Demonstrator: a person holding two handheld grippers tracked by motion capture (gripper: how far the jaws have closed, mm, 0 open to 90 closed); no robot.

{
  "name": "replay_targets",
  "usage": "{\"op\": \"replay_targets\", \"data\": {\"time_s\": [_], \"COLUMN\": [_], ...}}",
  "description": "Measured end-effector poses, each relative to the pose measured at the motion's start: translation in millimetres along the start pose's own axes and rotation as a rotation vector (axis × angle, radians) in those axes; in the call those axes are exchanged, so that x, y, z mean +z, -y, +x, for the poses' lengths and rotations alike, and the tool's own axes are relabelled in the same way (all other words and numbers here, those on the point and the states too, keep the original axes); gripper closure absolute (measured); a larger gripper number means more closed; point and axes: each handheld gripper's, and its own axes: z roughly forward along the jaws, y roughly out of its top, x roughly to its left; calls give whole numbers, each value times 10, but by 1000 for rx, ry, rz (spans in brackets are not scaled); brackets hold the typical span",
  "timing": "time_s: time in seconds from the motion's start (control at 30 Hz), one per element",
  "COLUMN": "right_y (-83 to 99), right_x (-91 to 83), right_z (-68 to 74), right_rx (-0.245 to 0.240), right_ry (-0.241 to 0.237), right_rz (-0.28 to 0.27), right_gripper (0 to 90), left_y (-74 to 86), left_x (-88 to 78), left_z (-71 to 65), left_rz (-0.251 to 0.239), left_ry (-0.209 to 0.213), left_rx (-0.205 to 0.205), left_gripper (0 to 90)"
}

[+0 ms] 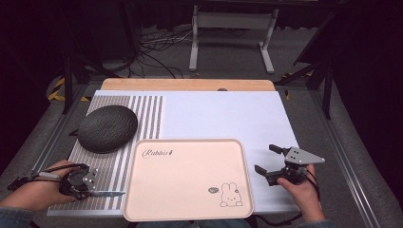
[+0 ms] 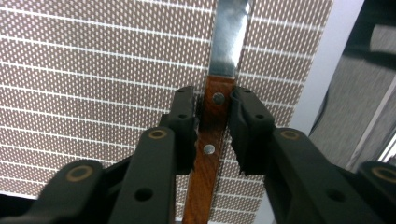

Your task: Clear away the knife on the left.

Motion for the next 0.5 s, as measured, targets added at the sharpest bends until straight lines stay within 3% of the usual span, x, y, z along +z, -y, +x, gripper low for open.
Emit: {"op": "replay_targets", "data": {"time_s": [0.17,0.23,0.27,0.5], "right_y": [1,1,1,4], "right_x": [3,3,3,3], "right_z": [5,6,7,4], "right_rx": [-2,-2,-2,0], "right_ry": [-5,-6,-7,-6], "right_rz": [1,1,0,1], "right_gripper": [28,27,27,27], "left_y": [-29,-32,-38,-35], "left_x": [-1,4,6,1], "left_z": [-16,-26,-14,-19], "left_rz": [17,17,15,18], "left_ry": [-5,-2,7,-7], "left_rx": [49,41,62,66], "left_gripper": [774,777,777,779]}}
